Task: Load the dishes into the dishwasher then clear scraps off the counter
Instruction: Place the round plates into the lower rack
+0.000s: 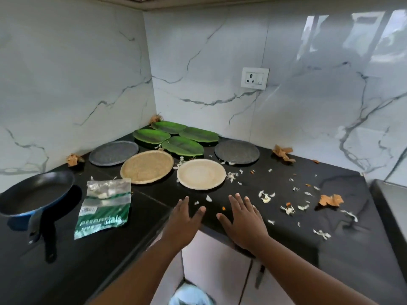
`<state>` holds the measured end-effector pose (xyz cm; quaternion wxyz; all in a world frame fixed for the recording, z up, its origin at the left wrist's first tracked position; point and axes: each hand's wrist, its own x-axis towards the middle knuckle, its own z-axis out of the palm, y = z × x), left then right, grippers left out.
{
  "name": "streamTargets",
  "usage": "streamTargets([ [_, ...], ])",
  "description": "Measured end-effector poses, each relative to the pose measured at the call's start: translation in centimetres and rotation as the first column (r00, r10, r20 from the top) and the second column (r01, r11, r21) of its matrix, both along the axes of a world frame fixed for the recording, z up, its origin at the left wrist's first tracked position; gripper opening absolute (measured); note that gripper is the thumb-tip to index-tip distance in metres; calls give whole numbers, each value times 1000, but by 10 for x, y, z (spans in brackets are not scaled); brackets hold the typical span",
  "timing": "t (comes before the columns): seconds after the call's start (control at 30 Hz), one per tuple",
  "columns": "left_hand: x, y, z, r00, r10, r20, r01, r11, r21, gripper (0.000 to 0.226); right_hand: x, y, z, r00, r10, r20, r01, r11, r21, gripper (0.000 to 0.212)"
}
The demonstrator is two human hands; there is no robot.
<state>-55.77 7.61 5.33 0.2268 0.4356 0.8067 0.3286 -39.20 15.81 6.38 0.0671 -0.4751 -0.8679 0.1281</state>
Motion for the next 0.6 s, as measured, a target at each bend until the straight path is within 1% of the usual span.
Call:
streamTargets([
  [0.07, -30, 29, 9, 987, 83, 135, -90, 995, 45, 72, -17, 25, 7, 998, -55, -26, 55, 998, -6, 75],
  [0.17, -77, 72, 17, 926, 178, 332, -204, 978, 46, 63, -39, 63, 13, 983, -171, -61, 167, 984, -66, 74],
  [0.23, -103, 94, 22, 881, 221, 418, -251, 968, 17, 61, -50, 87, 14, 962, -258, -87, 249, 963, -106, 73],
  [0.3, -129, 116, 21, 843, 246, 479, -269, 963, -20, 64, -60, 111, 12, 919, -369, -138, 346, 924, -164, 70],
  [0.37, -143, 126, 20, 788, 268, 554, -295, 955, -42, 68, -62, 128, 13, 855, -481, -193, 425, 864, -272, 66],
  [0.43, -155, 138, 17, 718, 299, 629, -313, 945, -92, 70, -63, 153, 9, 765, -590, -258, 481, 790, -379, 61],
  [0.47, -160, 144, 15, 696, 305, 650, -309, 944, -112, 70, -62, 166, 8, 711, -638, -294, 503, 755, -421, 56],
  [0.57, -164, 160, 12, 698, 297, 652, -284, 950, -129, 70, -58, 209, 7, 552, -735, -393, 530, 674, -515, 38],
  [0.6, -164, 164, 11, 698, 297, 651, -281, 950, -133, 70, -57, 224, 8, 509, -762, -401, 530, 644, -551, 34],
])
